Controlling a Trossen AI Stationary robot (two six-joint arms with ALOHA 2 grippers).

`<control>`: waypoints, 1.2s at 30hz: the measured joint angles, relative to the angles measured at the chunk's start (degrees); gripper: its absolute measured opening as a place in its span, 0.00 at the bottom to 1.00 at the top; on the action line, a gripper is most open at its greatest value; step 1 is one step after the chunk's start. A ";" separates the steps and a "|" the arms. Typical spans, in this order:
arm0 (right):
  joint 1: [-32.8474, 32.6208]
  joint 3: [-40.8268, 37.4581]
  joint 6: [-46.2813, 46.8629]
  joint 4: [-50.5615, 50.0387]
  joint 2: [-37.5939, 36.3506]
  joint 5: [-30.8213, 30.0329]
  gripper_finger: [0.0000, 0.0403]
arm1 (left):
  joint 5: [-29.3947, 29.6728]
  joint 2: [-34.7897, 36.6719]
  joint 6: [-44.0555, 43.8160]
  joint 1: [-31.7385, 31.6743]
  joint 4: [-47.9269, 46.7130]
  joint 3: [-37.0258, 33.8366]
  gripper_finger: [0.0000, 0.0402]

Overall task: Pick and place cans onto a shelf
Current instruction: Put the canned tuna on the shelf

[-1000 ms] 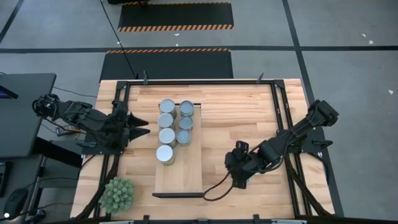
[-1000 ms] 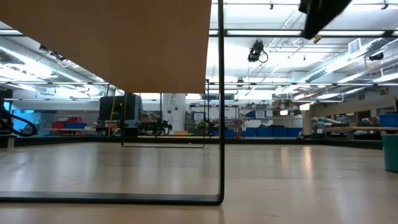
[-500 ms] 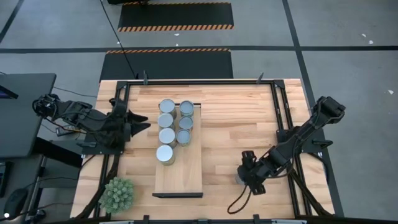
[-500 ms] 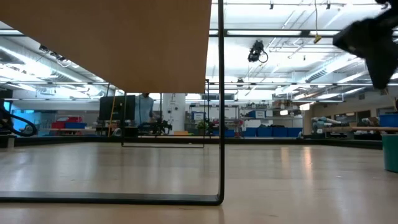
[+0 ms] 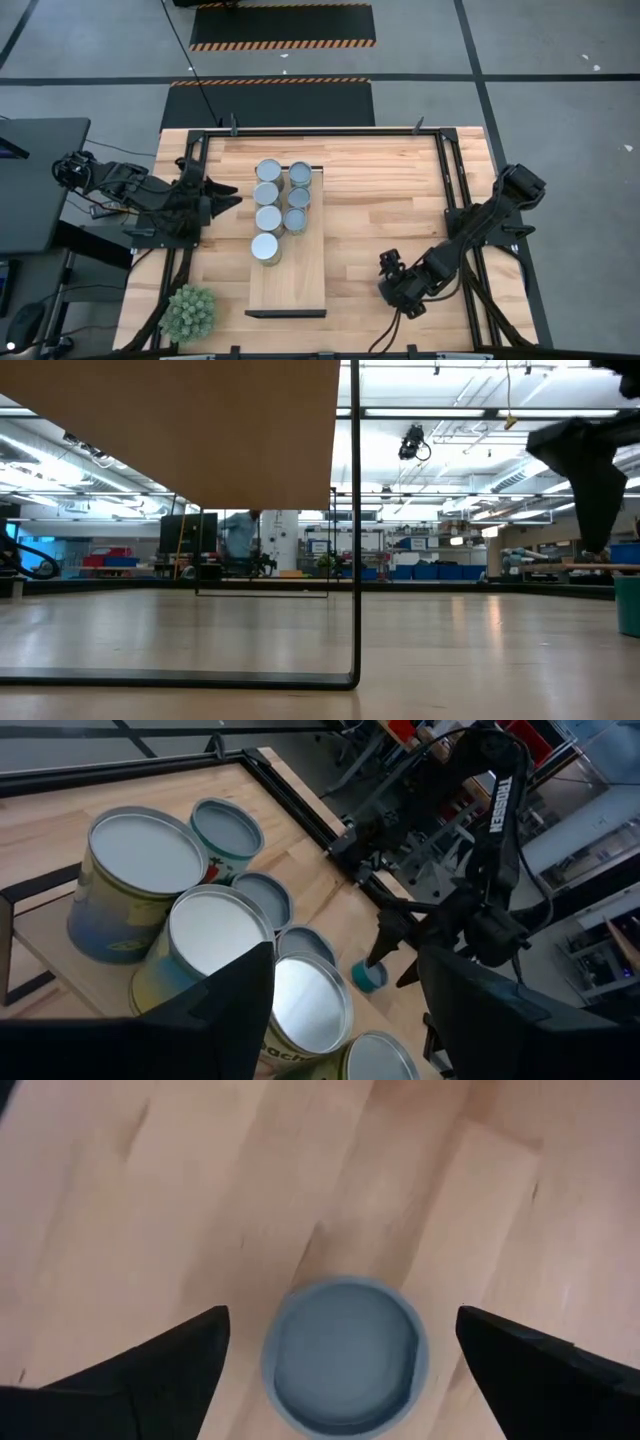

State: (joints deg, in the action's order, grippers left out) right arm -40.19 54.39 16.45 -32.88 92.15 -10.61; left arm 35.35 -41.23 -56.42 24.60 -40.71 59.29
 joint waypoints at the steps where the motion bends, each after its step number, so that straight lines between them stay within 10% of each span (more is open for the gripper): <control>1: 0.14 0.00 0.68 -0.16 0.37 0.30 0.99 | 0.00 0.00 0.01 0.00 0.00 0.00 0.63; 21: 3.10 -5.89 4.55 4.54 0.60 4.21 0.97 | -2.23 0.00 1.59 0.00 -1.64 0.00 0.63; 36: 5.20 -4.62 1.75 4.37 0.62 5.88 0.72 | -3.39 0.00 3.20 0.00 -1.60 0.00 0.63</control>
State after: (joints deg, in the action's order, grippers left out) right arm -34.99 49.77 18.20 -28.50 92.77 -4.73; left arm 31.97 -41.23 -53.22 24.60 -42.30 59.29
